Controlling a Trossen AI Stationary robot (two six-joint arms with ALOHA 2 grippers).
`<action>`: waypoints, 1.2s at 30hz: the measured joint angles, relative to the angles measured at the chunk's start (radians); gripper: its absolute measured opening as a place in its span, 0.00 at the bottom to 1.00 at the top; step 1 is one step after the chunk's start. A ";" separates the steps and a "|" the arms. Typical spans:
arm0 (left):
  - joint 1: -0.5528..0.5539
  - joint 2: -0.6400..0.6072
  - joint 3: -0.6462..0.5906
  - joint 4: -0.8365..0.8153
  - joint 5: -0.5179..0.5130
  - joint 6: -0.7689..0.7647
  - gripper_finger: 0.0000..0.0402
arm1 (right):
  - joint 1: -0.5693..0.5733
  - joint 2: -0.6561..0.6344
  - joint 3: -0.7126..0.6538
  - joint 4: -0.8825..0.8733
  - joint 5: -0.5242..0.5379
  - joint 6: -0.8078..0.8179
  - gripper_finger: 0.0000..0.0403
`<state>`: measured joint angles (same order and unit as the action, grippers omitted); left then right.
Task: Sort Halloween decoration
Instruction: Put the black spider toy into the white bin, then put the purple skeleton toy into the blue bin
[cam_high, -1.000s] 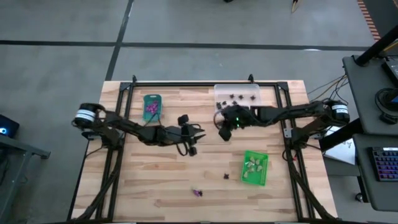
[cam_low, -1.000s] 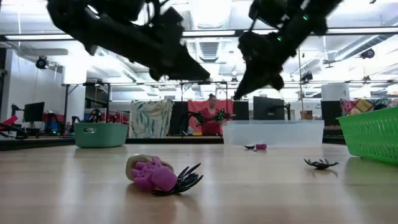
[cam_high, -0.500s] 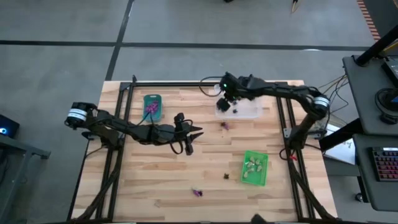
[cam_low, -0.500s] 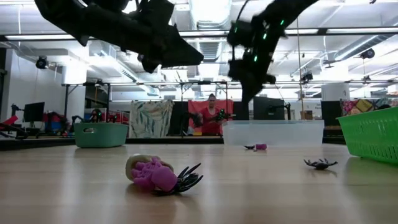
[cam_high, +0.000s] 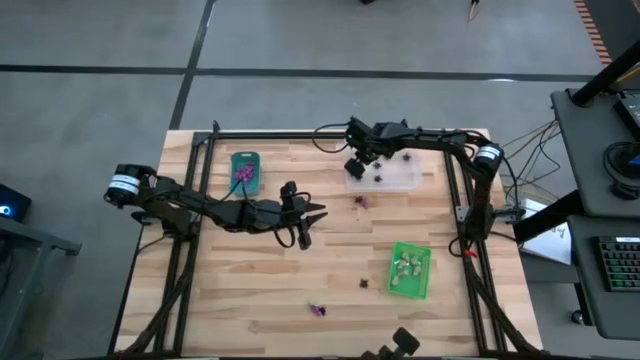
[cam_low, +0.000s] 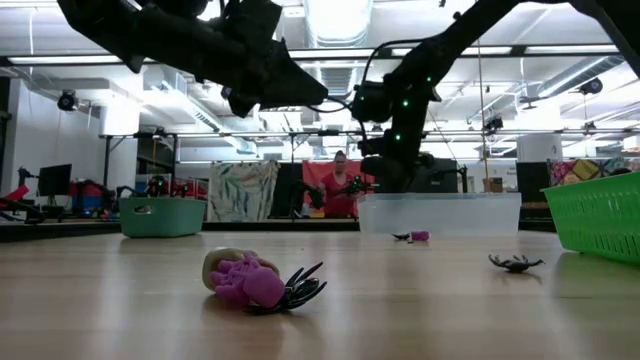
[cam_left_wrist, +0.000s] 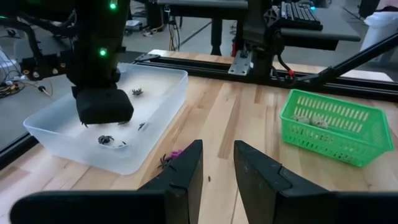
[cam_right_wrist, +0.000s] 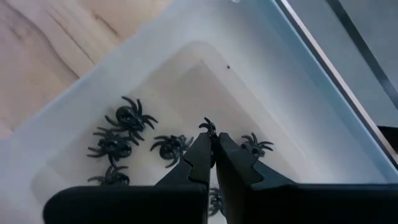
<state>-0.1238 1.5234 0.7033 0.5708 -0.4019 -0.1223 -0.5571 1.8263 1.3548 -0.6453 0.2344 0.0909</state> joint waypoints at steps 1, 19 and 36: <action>0.000 0.000 0.000 -0.001 0.000 0.000 0.19 | 0.000 0.000 0.000 0.000 0.000 0.001 0.02; 0.000 0.001 -0.005 -0.006 0.000 -0.018 0.19 | 0.000 -0.006 0.000 0.047 -0.006 0.013 0.28; 0.000 0.001 -0.005 -0.006 0.000 -0.019 0.19 | -0.011 -0.046 0.000 -0.025 -0.011 0.047 0.52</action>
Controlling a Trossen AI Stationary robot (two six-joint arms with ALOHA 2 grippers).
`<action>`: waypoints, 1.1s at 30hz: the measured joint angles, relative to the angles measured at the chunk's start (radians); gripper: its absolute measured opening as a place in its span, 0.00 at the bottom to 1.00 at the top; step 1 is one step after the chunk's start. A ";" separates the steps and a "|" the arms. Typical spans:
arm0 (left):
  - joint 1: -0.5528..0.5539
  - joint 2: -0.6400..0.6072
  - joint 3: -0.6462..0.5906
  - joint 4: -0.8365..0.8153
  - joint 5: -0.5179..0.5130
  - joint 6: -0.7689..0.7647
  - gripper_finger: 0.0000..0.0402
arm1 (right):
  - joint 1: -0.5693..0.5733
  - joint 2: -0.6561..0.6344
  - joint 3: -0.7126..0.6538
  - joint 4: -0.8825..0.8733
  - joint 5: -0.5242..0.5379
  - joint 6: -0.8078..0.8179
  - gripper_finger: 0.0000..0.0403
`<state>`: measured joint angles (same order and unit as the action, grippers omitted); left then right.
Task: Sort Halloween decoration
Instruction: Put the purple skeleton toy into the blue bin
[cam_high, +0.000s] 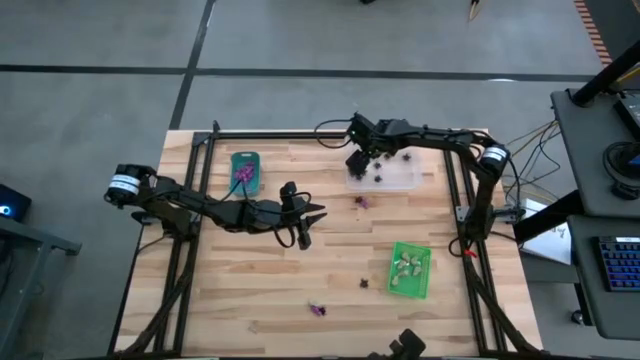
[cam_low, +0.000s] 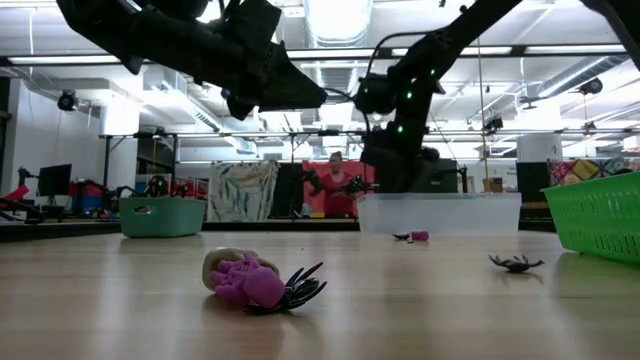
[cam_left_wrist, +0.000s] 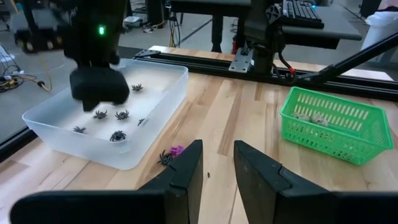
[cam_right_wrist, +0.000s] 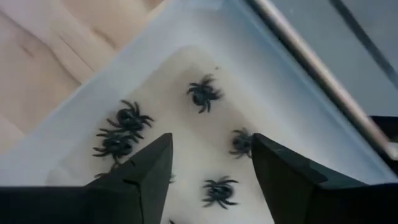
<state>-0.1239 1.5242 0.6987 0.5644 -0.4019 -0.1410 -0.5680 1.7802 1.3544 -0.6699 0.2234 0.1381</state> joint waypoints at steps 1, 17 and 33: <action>0.000 0.000 0.000 0.000 0.000 0.000 0.19 | 0.000 -0.016 0.000 -0.005 0.004 -0.003 0.53; 0.000 0.029 0.006 0.004 0.000 0.000 0.19 | 0.156 -0.369 -0.015 -0.113 -0.227 0.101 0.52; 0.000 0.032 0.007 0.027 -0.001 -0.006 0.19 | 0.476 -0.329 -0.054 -0.175 -0.235 0.274 0.52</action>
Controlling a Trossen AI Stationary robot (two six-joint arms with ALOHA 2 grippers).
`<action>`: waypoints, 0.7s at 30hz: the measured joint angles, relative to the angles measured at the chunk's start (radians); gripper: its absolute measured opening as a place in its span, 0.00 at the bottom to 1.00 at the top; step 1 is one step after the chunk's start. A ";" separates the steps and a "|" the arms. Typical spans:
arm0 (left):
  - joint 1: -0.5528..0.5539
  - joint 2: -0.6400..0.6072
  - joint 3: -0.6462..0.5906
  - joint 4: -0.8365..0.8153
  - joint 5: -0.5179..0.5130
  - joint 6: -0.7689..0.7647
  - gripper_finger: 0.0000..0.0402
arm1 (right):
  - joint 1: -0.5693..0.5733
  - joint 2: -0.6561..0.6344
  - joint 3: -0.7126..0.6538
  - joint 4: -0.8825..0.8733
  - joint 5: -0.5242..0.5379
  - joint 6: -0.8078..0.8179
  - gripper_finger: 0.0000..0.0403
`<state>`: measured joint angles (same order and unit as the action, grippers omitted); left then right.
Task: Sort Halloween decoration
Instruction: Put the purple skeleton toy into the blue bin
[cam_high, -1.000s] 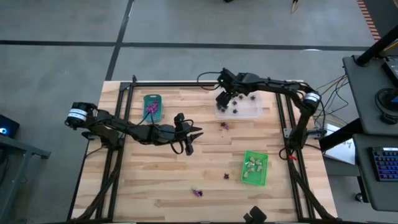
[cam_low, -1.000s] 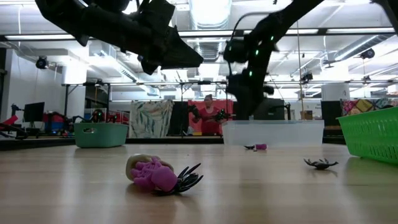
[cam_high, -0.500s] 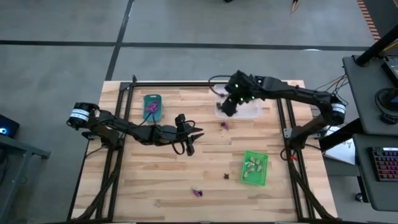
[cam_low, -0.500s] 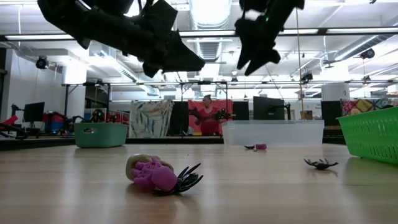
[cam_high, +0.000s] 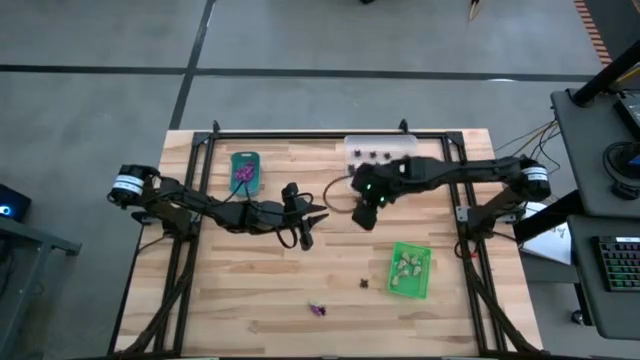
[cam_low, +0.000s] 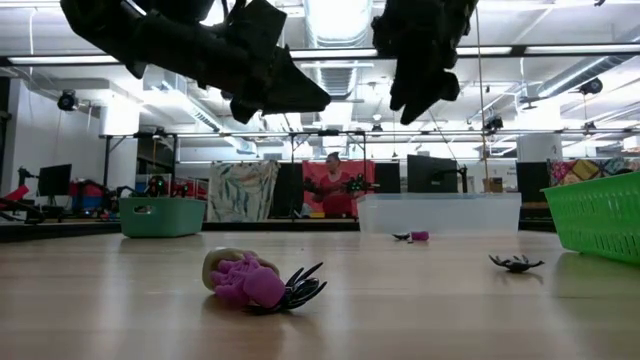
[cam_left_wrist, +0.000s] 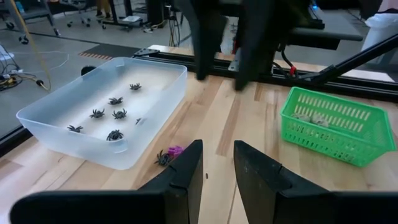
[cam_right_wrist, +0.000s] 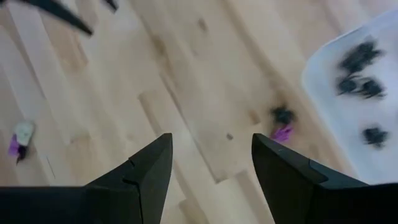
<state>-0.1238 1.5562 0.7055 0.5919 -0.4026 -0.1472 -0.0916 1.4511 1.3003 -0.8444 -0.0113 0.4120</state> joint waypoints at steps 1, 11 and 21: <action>0.000 0.000 0.000 0.000 0.000 -0.003 0.19 | 0.014 0.013 0.000 -0.001 0.000 0.010 0.52; 0.000 -0.001 0.001 -0.001 0.000 -0.024 0.19 | 0.096 0.156 0.000 -0.024 0.007 0.059 0.52; 0.000 -0.057 0.001 -0.032 -0.005 -0.020 0.19 | 0.075 0.266 -0.001 -0.077 0.150 0.093 0.52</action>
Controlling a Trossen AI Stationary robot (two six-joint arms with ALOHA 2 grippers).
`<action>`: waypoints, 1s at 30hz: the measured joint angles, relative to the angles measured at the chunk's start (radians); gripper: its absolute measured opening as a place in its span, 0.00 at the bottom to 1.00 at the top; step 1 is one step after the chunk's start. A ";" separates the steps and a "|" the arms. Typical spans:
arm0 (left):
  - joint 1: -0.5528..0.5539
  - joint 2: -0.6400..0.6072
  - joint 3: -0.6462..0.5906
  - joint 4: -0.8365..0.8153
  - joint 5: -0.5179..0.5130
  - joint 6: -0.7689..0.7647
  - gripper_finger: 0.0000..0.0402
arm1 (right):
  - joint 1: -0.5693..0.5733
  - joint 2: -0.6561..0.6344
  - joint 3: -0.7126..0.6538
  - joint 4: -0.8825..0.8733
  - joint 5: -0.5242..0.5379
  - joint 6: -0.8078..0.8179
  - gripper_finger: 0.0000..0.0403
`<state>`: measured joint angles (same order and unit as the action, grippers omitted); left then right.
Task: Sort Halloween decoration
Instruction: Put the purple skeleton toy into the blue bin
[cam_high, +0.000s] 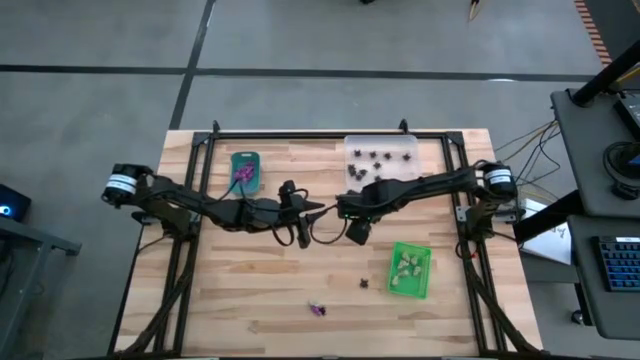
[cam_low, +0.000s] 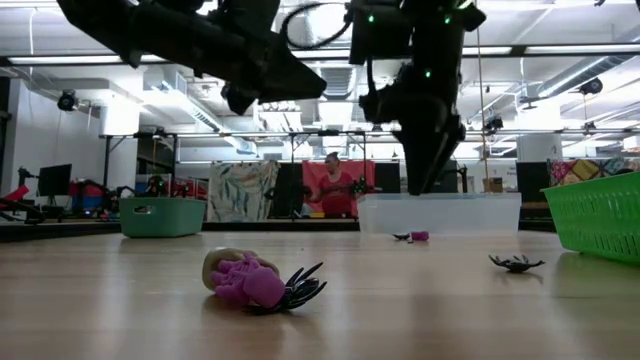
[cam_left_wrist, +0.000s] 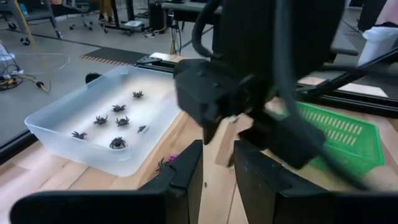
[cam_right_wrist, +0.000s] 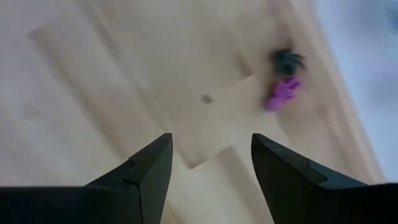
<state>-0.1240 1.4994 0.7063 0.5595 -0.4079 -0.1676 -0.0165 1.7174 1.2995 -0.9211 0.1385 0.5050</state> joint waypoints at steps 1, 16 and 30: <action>0.000 -0.005 0.000 -0.002 -0.001 0.000 0.19 | -0.005 0.004 -0.001 0.001 0.024 0.005 0.52; 0.000 -0.015 -0.001 -0.048 -0.005 0.016 0.19 | -0.046 0.019 -0.135 0.090 0.180 0.335 0.52; 0.000 -0.016 -0.001 -0.047 -0.004 0.021 0.19 | -0.071 0.017 -0.244 0.290 0.211 0.387 0.52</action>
<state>-0.1238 1.4830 0.7052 0.5121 -0.4122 -0.1465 -0.0875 1.7340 1.0558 -0.6309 0.3492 0.8918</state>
